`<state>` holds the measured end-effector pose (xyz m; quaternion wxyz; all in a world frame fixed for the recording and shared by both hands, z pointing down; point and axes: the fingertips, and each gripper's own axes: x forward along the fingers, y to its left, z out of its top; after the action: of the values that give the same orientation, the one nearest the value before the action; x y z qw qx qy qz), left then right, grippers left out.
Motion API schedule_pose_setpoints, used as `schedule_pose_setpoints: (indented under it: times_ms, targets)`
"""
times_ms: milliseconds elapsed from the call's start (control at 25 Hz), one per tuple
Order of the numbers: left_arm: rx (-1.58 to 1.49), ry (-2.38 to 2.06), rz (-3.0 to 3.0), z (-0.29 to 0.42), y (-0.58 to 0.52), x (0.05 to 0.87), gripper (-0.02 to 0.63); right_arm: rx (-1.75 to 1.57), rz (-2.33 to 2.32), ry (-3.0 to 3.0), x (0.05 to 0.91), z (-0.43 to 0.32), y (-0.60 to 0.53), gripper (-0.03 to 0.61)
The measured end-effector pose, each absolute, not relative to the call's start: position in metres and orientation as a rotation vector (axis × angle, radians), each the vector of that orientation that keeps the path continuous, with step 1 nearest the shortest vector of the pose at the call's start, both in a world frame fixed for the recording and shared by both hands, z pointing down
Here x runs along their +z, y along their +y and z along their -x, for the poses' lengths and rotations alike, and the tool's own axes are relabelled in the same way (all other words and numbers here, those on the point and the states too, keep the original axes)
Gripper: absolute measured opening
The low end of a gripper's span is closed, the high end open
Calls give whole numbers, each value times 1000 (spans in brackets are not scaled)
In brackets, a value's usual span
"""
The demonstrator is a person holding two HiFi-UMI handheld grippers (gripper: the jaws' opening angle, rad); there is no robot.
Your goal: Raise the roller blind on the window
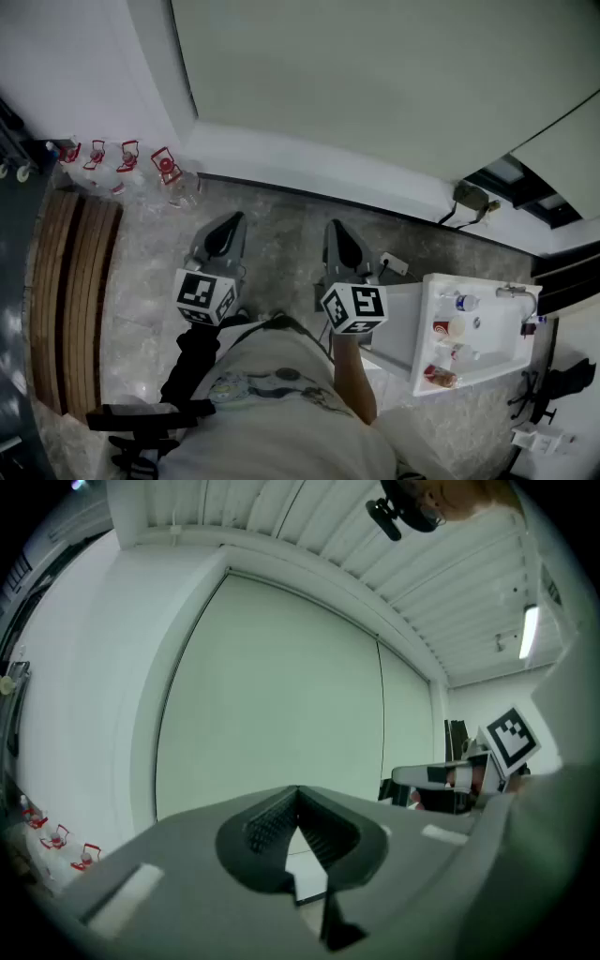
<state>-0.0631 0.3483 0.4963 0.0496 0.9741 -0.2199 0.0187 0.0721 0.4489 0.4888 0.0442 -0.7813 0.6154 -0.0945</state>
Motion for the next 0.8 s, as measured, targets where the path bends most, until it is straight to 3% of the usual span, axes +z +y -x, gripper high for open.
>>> schedule_pose_setpoints:
  times_ms: [800]
  targets:
    - [78, -649, -2911, 103, 322, 516, -3, -324, 2382, 1902, 504, -43, 416, 2]
